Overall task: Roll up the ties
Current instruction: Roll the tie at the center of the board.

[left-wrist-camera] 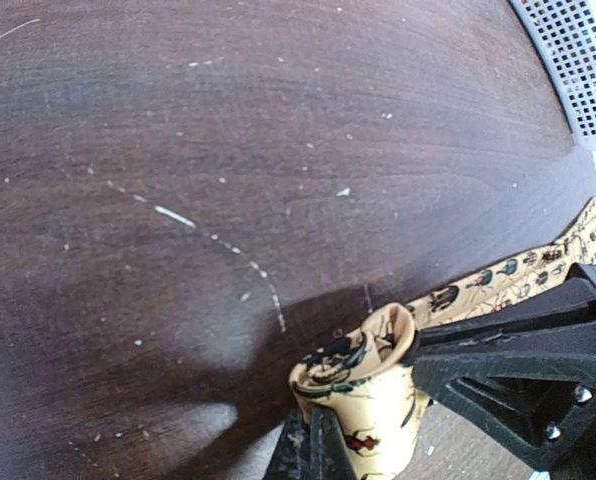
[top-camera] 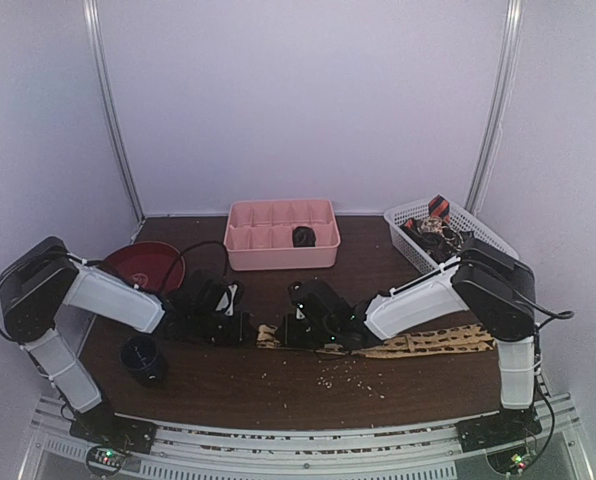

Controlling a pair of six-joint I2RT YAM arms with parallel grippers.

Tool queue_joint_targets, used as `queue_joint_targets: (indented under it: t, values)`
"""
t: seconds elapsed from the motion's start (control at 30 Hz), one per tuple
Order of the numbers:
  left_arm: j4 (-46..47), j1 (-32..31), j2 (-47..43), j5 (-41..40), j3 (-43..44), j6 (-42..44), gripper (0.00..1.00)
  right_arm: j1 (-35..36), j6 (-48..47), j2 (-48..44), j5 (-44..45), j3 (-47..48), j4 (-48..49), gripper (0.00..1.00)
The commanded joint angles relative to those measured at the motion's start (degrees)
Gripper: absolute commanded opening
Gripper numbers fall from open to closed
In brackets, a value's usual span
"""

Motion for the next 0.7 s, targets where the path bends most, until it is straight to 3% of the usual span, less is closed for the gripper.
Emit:
queue_joint_targets:
  t: [0.0, 0.1, 0.27, 0.67]
  values:
    - [5.7, 0.0, -0.3, 2.9, -1.0, -1.6, 0.0, -0.4, 0.4, 0.2, -0.2, -2.0, -1.0, 0.07]
    - [5.2, 0.0, -0.9, 1.1, -1.6, -1.8, 0.0, -0.3, 0.4, 0.4, -0.4, -2.0, -1.0, 0.07]
    - [-3.2, 0.0, -0.9, -5.4, -0.5, -1.0, 0.0, -0.5, 0.3, 0.7, -0.7, -1.5, -1.1, 0.07]
    - [3.5, -0.6, 0.9, 0.7, -2.3, -2.5, 0.0, -0.9, 0.4, 0.4, -0.4, -2.0, -1.1, 0.07]
